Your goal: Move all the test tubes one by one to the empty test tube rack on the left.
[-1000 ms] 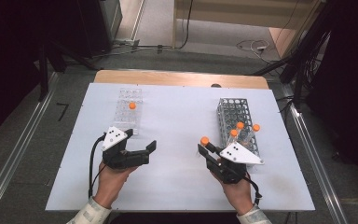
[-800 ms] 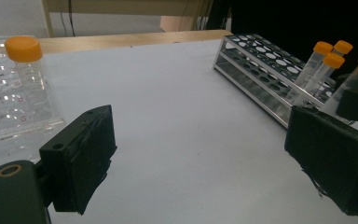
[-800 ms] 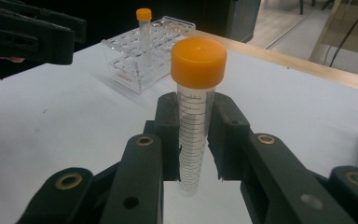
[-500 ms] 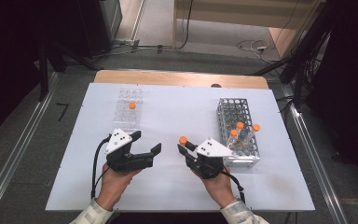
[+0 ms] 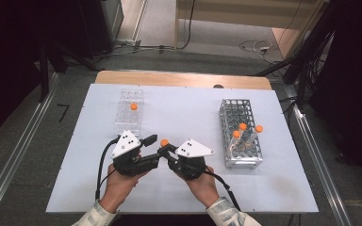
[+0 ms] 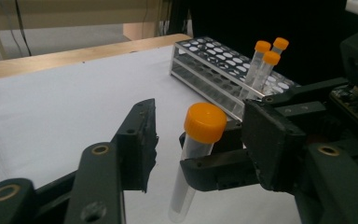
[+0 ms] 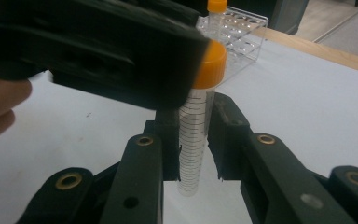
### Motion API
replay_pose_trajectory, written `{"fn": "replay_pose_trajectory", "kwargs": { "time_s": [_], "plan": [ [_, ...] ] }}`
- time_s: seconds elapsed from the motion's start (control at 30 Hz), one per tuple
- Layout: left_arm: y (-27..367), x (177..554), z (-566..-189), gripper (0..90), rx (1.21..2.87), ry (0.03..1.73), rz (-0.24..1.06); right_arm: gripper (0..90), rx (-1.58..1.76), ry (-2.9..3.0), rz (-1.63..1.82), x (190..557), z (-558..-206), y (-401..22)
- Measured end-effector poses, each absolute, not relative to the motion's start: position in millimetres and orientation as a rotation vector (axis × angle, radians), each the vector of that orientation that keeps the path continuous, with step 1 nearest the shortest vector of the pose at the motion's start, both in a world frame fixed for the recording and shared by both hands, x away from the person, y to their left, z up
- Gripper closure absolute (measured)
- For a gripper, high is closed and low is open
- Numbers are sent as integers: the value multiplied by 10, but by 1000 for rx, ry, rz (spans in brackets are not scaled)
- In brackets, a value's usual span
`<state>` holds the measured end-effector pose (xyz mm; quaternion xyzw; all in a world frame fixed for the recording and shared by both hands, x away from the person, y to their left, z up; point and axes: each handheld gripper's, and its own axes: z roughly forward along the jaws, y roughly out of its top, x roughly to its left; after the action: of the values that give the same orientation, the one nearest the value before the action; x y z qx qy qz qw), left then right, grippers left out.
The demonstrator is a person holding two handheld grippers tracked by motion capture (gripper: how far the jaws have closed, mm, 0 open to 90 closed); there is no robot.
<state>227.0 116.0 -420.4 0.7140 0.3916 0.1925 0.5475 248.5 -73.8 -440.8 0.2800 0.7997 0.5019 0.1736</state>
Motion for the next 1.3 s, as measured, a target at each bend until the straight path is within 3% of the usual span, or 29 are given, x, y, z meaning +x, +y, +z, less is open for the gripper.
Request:
{"fn": "replay_pose_trajectory", "kwargs": {
  "time_s": [0.13,0.33,0.57,0.6,0.77,0.87,1.3],
  "plan": [
    [1164,2281,-4220,592,1703,926,466,724,777,2272,1432,2475,-4394,-705],
    [1150,2280,-4230,681,1712,915,468,724,779,2281,1427,2473,-4392,-692],
    [1168,2294,-4230,694,1704,920,436,718,779,2285,1422,2472,-4387,-702],
    [1169,2296,-4230,696,1703,924,437,700,781,2289,1423,2473,-4385,-706],
    [1211,2320,-4246,696,1694,941,439,420,763,2316,1422,2464,-4347,-789],
    [1243,2334,-4253,697,1689,955,439,332,777,2335,1397,2453,-4334,-897],
    [1394,2367,-4224,696,1655,997,460,252,871,2309,1317,2303,-4440,-1662]
  ]
}}
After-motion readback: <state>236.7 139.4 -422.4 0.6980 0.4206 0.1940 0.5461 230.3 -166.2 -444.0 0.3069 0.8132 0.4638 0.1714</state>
